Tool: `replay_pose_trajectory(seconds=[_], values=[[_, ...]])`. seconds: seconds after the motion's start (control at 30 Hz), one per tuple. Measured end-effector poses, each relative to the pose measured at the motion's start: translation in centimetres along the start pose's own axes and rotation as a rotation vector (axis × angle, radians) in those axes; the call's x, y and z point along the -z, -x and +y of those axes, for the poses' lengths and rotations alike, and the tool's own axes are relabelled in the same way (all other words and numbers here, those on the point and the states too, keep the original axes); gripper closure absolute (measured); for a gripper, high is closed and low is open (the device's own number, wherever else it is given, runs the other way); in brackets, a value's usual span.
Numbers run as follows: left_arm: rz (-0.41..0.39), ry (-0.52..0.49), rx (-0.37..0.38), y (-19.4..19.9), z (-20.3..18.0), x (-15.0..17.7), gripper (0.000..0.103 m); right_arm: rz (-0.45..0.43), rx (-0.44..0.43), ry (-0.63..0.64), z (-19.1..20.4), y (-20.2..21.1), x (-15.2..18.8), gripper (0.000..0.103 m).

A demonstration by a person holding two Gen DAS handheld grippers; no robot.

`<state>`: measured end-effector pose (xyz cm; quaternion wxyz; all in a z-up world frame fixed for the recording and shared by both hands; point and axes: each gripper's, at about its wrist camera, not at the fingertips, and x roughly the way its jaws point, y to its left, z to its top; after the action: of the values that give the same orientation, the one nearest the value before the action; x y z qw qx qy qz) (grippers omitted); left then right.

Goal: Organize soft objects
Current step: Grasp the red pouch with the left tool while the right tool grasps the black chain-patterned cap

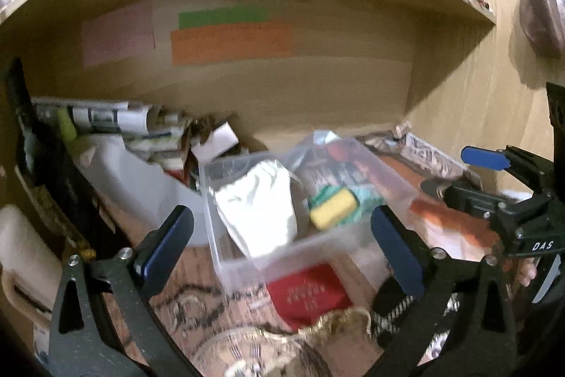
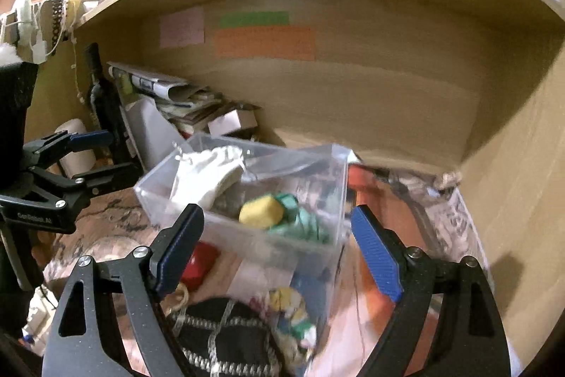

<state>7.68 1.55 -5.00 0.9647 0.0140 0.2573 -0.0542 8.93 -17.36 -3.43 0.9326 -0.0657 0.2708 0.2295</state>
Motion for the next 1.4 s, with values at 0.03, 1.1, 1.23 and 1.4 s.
replay_pose_trajectory(seconds=[0.03, 1.1, 1.23, 1.4], values=[[0.013, 0.005, 0.003, 0.0, 0.0, 0.5, 0.001, 0.007, -0.001, -0.005, 0.0, 0.2, 0.5, 0.019], [0.38, 0.082, 0.106, -9.4, -1.6, 7.8, 0.063, 0.206, -0.113, -0.076, -0.3, -2.1, 8.0, 0.087], [0.367, 0.082, 0.108, -8.6, -1.3, 7.9, 0.082, 0.162, -0.105, -0.073, -0.4, -1.1, 7.3, 0.089], [0.319, 0.053, 0.103, -6.6, -1.5, 7.7, 0.092, 0.107, -0.092, -0.074, -0.4, 0.1, 6.3, 0.09]])
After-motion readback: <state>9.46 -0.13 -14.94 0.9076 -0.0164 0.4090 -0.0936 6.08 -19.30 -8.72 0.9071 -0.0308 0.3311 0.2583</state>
